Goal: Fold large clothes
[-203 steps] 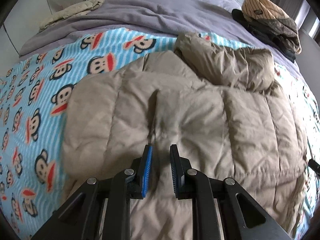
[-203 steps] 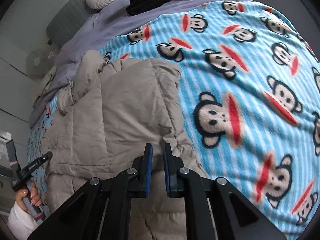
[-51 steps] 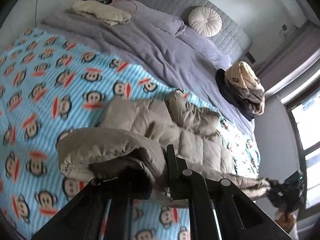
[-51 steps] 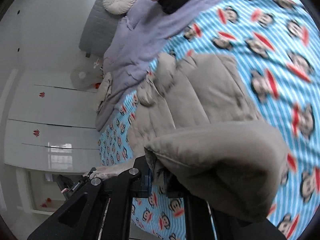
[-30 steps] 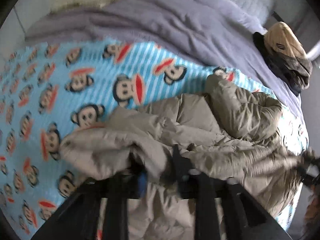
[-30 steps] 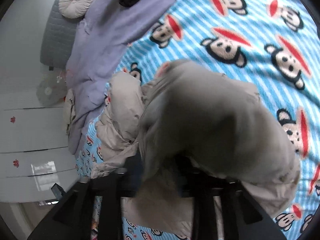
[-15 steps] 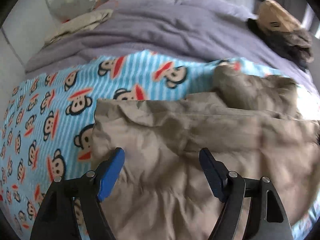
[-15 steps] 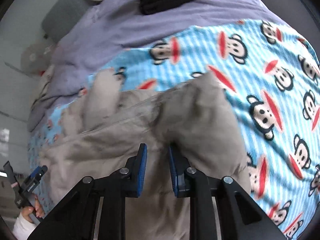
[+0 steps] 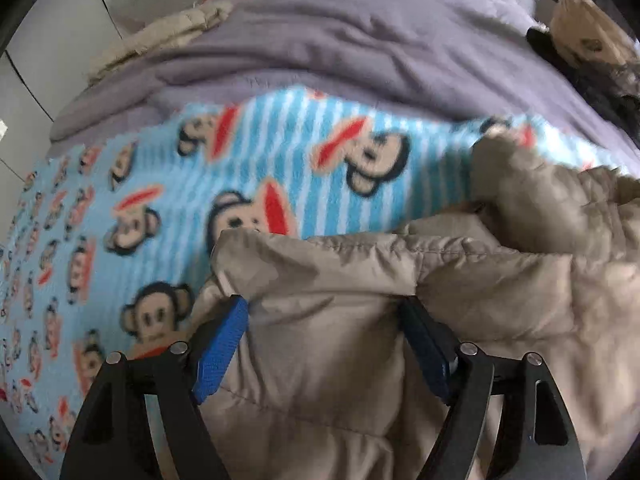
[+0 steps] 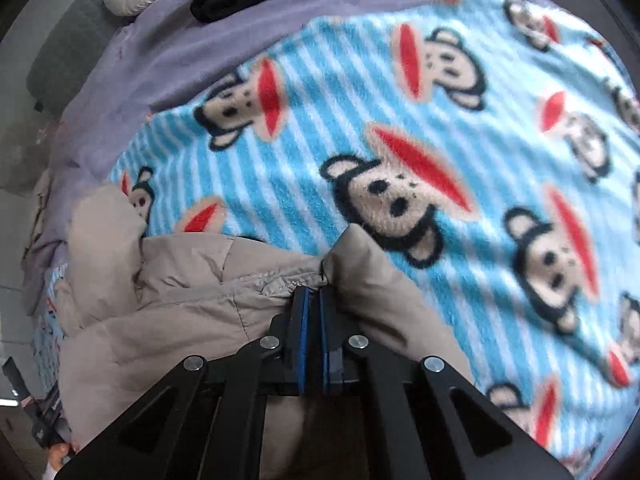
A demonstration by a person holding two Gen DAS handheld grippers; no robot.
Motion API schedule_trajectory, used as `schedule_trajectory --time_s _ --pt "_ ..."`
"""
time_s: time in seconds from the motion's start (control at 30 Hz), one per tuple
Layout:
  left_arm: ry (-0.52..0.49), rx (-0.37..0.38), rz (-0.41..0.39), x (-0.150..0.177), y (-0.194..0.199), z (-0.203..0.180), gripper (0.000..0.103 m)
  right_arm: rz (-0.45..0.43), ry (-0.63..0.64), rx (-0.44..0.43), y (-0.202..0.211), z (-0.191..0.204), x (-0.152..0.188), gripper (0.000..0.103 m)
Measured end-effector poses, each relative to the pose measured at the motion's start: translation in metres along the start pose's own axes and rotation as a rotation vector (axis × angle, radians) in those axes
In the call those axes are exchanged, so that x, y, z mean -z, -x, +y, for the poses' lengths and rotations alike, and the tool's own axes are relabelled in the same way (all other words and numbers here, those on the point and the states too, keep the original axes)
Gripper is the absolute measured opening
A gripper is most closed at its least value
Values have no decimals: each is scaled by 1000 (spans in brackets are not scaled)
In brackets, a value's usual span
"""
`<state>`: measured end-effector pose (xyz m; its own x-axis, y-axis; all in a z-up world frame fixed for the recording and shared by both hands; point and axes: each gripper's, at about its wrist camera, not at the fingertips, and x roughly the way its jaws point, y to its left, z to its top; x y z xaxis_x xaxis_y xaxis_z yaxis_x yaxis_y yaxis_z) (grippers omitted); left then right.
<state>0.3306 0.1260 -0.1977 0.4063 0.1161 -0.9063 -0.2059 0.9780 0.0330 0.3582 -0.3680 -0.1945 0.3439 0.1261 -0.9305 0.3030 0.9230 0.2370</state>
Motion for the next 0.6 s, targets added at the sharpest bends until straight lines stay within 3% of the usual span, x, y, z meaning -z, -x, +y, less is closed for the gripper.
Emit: schedule_trajectory --time_s 0.07,0.17,0.23,0.3,0.37,0.43,0.6 --pt "-17 98 -58 1 30 -2 80 -38 55 -46 23 17 5 5" --pt "-126 228 -133 5 67 -25 80 -108 250 -171 64 58 27 5" --pt "-185 221 -131 6 60 -43 81 -87 337 -225 62 80 41 5" --pt "-186 162 -96 5 34 -53 81 -52 376 -202 40 98 50 5" --pt "-102 163 -19 7 -7 -49 81 -27 352 -170 15 98 51 4" --pt "-39 196 -11 10 -23 -41 83 -21 284 -182 -10 89 45 3" --pt "-58 178 -6 6 -24 -41 83 -3 219 -208 -21 78 29 0"
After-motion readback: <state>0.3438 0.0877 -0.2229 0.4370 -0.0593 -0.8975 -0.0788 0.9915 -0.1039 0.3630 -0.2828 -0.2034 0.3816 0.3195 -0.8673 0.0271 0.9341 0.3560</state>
